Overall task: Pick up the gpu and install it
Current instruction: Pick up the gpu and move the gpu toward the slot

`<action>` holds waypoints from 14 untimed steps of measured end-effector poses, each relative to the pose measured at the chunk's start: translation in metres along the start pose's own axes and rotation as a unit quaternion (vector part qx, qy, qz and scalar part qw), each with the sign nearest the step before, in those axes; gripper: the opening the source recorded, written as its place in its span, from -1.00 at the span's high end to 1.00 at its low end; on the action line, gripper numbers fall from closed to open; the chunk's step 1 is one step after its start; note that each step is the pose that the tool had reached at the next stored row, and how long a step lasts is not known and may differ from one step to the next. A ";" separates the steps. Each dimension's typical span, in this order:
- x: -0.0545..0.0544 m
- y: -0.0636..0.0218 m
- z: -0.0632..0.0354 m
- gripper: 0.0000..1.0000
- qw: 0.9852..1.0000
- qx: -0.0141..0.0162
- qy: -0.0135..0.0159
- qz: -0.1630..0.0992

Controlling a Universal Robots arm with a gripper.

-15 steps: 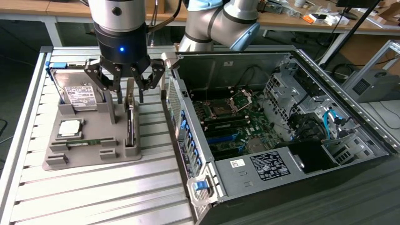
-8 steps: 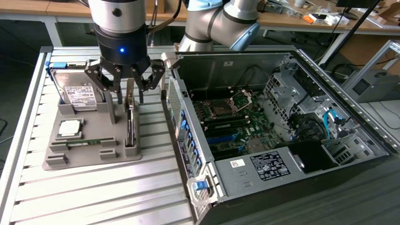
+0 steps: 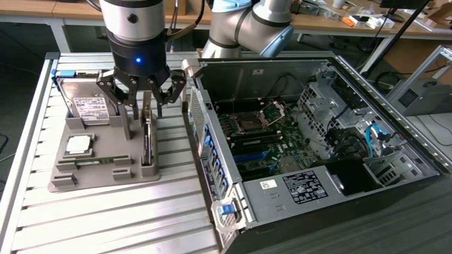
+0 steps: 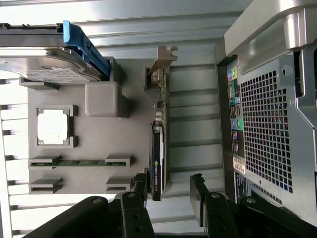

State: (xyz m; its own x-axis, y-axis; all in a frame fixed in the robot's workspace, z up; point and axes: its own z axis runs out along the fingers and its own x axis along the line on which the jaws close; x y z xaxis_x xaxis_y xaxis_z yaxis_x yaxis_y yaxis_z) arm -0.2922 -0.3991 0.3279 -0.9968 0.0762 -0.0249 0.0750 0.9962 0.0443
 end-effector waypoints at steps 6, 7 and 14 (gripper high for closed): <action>0.000 -0.0001 0.0030 0.04 1.000 0.000 0.000 0.000; 0.000 -0.0002 0.0045 0.04 1.000 0.000 0.000 0.000; 0.000 -0.0007 0.0165 0.04 1.000 0.000 0.000 0.000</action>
State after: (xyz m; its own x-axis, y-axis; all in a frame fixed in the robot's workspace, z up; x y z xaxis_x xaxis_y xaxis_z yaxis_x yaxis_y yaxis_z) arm -0.2922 -0.3991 0.3113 -0.9968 0.0762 -0.0249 0.0750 0.9962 0.0444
